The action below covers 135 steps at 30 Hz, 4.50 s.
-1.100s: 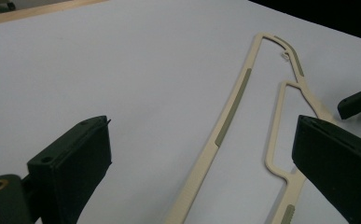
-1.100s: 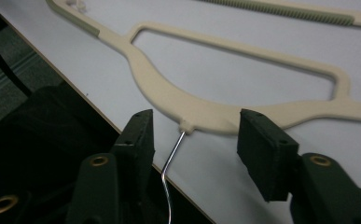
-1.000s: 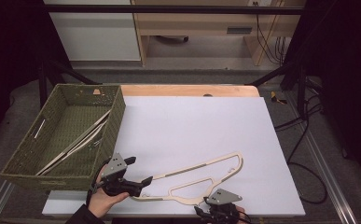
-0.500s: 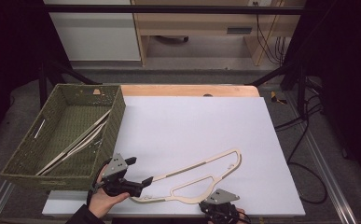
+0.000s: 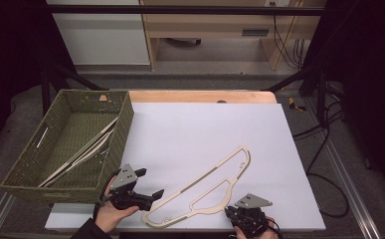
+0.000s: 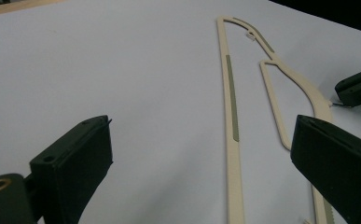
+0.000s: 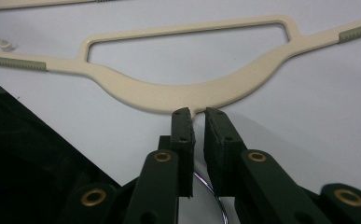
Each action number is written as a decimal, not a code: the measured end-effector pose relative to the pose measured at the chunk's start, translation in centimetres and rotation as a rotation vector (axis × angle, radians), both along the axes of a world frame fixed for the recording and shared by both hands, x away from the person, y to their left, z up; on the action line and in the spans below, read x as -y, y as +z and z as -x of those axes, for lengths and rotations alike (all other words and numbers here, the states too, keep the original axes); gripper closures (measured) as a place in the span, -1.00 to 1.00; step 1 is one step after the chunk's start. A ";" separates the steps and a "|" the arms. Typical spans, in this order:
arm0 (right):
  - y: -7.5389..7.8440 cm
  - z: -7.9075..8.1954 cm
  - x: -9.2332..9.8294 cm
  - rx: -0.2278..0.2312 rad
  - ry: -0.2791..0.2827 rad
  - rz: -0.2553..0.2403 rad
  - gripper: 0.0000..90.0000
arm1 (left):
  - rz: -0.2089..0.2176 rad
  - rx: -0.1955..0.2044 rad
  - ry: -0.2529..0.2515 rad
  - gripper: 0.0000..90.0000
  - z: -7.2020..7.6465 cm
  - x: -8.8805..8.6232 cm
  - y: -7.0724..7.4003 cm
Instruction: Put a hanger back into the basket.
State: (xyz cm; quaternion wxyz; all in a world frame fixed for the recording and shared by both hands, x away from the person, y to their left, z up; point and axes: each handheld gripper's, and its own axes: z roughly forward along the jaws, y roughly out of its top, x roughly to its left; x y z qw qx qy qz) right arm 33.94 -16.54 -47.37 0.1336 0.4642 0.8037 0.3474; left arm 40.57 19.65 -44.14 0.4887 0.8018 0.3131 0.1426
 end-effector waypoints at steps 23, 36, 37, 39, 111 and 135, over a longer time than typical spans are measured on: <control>1.0 -0.4 0.0 -0.024 0.019 -0.020 0.99 | -0.046 0.001 -0.102 -0.83 1.2 3.7 0.5; 4.4 -1.6 -0.6 -0.003 0.050 -0.017 0.99 | -0.193 -0.029 -0.263 -0.61 1.4 12.3 0.0; 4.5 -1.7 -0.6 0.004 0.058 -0.016 0.99 | -0.203 -0.035 -0.274 -0.58 1.3 12.8 -0.1; 4.7 -1.7 -0.7 0.007 0.063 -0.015 0.99 | -0.219 -0.043 -0.290 -0.45 1.3 13.8 -0.5; 5.3 -4.6 7.5 0.359 -0.025 -0.251 -0.84 | -0.129 0.075 0.004 0.91 -1.6 3.1 11.0; 5.5 -4.5 7.7 0.368 -0.026 -0.252 -0.86 | -0.141 0.153 -0.027 0.91 -3.5 -4.1 20.2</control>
